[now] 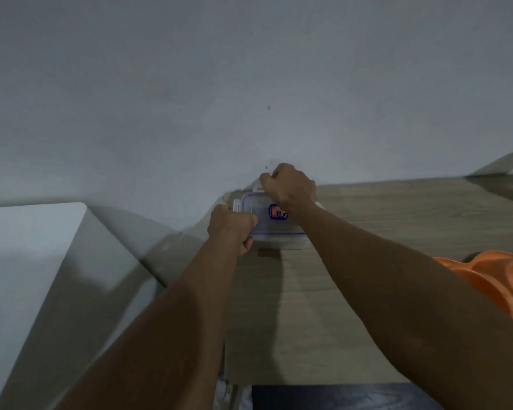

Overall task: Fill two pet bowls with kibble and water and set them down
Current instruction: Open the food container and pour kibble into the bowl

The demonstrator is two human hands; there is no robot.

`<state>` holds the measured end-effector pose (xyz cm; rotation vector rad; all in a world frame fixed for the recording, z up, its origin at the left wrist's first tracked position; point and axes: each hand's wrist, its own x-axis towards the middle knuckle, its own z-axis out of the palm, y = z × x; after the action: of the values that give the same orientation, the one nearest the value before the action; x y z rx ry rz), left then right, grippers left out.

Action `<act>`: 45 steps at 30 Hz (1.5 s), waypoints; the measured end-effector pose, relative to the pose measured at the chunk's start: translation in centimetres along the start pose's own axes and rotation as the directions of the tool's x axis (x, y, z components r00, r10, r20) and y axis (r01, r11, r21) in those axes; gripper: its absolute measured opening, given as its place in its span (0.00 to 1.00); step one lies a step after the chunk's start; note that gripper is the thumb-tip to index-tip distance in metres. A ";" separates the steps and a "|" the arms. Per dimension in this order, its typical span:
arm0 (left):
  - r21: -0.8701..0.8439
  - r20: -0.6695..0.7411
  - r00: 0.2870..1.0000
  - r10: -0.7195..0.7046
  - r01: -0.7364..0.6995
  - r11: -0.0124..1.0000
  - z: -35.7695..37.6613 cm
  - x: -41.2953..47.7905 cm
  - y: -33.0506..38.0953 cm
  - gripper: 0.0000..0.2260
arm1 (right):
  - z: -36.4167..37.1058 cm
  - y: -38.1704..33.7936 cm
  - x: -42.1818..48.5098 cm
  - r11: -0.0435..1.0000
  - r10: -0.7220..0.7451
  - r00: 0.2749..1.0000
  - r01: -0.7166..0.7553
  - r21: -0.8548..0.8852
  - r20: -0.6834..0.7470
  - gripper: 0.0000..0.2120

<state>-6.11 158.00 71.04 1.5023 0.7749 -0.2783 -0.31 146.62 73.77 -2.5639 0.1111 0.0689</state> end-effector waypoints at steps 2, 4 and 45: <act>0.000 -0.005 1.000 0.003 -0.003 1.000 0.0 -0.5 0.2 0.16 | 0.0 0.9 -1.1 0.992 -0.114 0.993 0.115 0.046 -0.029 0.13; -0.011 0.004 1.000 0.005 -0.005 1.000 -0.1 -0.8 0.4 0.16 | 0.3 2.3 -3.2 0.964 -0.265 0.959 0.263 -0.031 -0.103 0.14; 0.099 -0.058 0.985 0.160 -0.154 0.983 -0.9 -3.8 0.0 0.21 | -3.7 6.0 -8.3 0.781 0.392 0.920 -0.341 0.523 0.015 0.07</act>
<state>-9.13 157.77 73.47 1.6588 0.6981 -0.1491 -9.08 140.18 74.22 -1.9691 0.5899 0.0546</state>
